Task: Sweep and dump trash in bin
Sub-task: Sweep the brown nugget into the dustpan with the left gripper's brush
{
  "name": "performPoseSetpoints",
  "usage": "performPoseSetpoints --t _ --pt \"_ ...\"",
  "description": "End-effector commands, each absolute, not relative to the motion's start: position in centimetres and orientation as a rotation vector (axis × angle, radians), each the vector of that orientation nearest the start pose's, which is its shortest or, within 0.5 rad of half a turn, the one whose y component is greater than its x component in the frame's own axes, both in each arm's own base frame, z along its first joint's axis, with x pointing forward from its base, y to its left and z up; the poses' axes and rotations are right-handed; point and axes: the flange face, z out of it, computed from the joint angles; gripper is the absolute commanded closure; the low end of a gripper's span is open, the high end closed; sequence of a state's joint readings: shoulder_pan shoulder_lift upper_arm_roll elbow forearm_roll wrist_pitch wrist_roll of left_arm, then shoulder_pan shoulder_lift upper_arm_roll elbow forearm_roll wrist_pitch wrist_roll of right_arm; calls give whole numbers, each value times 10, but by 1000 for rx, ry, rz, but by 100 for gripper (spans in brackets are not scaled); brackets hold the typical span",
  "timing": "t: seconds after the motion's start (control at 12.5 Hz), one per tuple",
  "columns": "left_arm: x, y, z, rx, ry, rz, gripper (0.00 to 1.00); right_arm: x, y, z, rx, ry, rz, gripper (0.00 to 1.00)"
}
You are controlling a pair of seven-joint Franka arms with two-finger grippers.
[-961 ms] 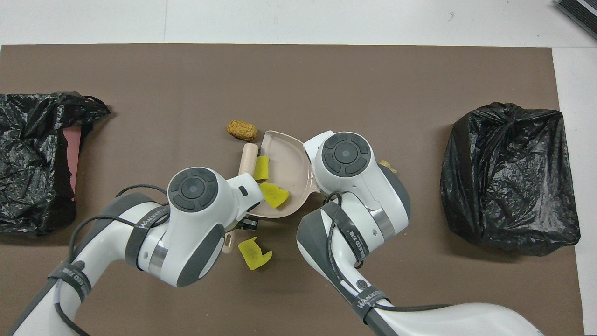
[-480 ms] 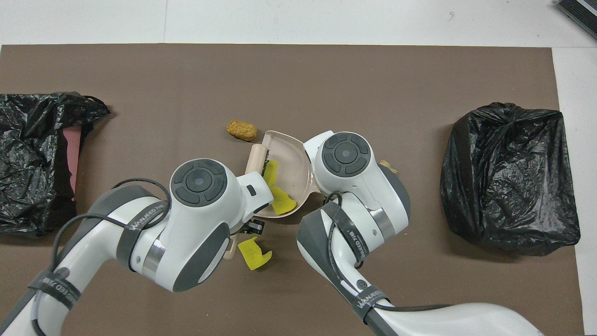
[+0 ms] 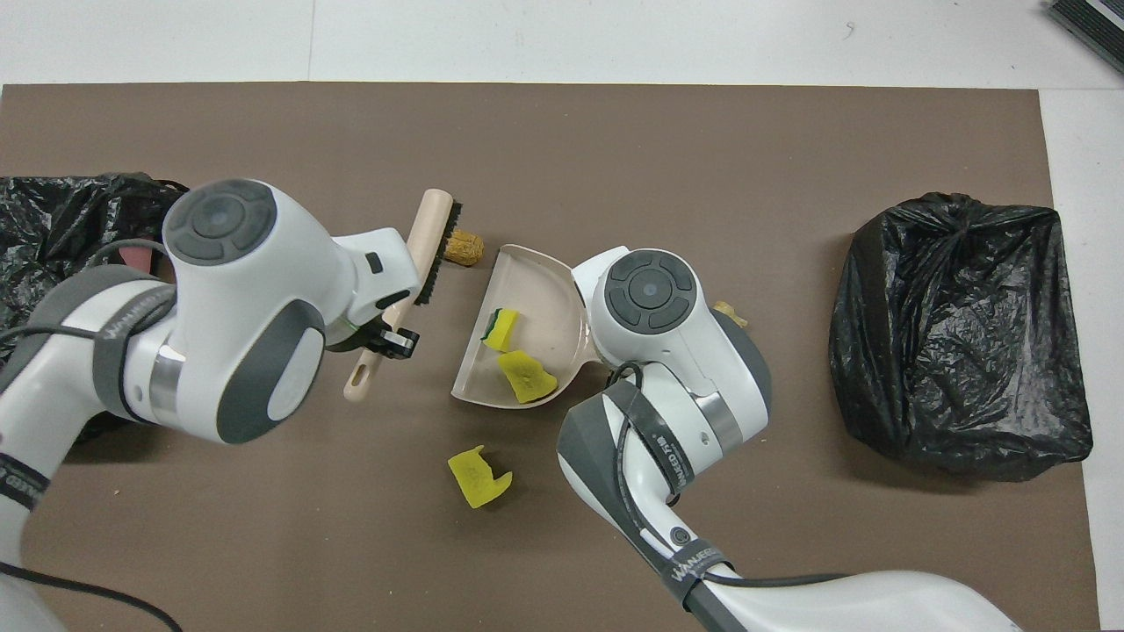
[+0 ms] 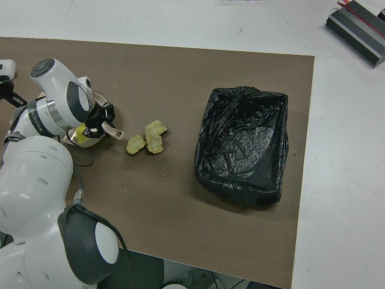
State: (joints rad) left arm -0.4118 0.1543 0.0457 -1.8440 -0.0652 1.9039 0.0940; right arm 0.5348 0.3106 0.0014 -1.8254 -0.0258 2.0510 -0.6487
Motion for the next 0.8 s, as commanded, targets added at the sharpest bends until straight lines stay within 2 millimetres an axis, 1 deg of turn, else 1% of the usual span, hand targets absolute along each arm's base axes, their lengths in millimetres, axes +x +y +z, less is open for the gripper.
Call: performPoseSetpoints --t 0.0,0.08,0.16,0.24,0.32,0.4,0.56,0.64,0.72 --pt "595 -200 424 -2972 827 111 100 529 323 364 -2672 -1702 144 100" --pt "607 -184 412 -2939 881 113 100 529 324 364 -2677 -1694 144 100" --pt "616 -177 402 -2915 958 85 100 528 324 364 -2677 -1694 144 100" --pt "630 -155 394 -2878 1026 36 100 528 324 363 -2683 -1686 146 100" --pt "634 -150 385 -2837 1069 42 100 528 324 363 -2683 -1686 146 100" --pt "637 -151 369 -2810 1087 53 100 528 324 363 -2683 -1686 143 100" --pt "632 -163 353 -2805 1120 69 100 528 324 363 -2694 -1670 141 100" --pt "625 -172 346 -2801 1141 116 100 528 324 363 -2702 -1658 140 100" --pt "611 -186 340 -2793 1178 171 100 528 324 363 -2702 -1658 140 100"
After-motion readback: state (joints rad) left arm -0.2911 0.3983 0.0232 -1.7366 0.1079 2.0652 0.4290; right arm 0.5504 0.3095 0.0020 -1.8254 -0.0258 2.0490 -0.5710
